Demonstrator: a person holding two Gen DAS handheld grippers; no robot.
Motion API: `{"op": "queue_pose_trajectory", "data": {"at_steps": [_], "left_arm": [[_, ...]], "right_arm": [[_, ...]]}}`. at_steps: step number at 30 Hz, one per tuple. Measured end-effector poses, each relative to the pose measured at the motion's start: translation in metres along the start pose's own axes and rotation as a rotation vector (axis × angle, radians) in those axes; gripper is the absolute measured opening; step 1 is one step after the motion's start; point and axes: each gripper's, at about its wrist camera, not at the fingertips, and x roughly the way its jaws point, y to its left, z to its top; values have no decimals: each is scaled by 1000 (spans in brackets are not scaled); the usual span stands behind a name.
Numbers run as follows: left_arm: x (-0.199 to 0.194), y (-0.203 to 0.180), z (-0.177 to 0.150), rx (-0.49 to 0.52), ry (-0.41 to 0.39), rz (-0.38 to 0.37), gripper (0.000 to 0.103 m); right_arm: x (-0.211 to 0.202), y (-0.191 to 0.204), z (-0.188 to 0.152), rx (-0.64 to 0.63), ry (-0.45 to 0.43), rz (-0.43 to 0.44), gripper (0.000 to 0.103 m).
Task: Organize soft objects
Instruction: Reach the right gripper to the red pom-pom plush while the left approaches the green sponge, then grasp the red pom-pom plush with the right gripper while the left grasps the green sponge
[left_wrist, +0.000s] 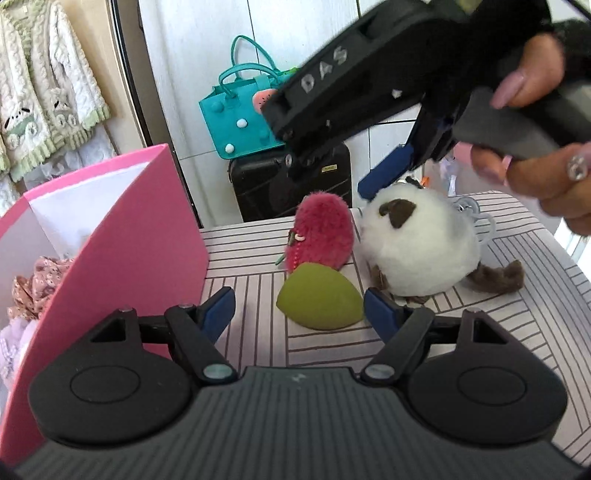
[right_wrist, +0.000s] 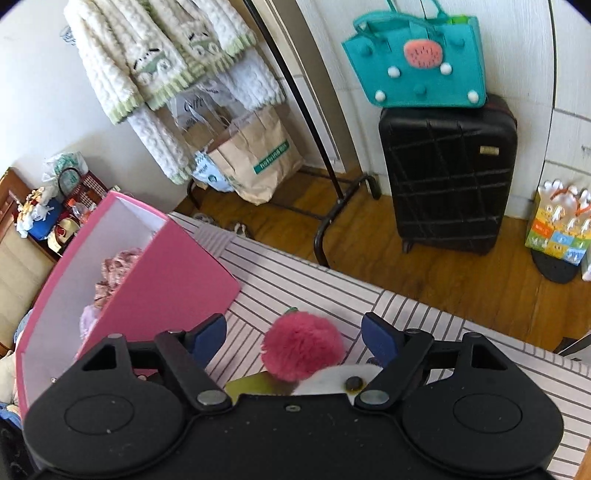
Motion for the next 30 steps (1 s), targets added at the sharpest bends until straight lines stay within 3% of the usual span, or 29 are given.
{"op": "queue_pose_trajectory", "data": {"at_steps": [5, 13, 16, 20, 30], "left_arm": [[3, 0, -2, -4, 12, -20, 71], [7, 8, -8, -109, 65, -146, 36], [4, 10, -9, -131, 57, -147, 33], [2, 11, -12, -144, 54, -149, 32], [-9, 8, -17, -159, 52, -172, 32]], "right_arm": [[18, -4, 1, 15, 45, -20, 73], [27, 0, -3, -17, 44, -31, 47], [18, 9, -5, -48, -6, -71, 46], [-1, 16, -6, -51, -69, -48, 46], [-32, 31, -28, -59, -121, -17, 46]]}}
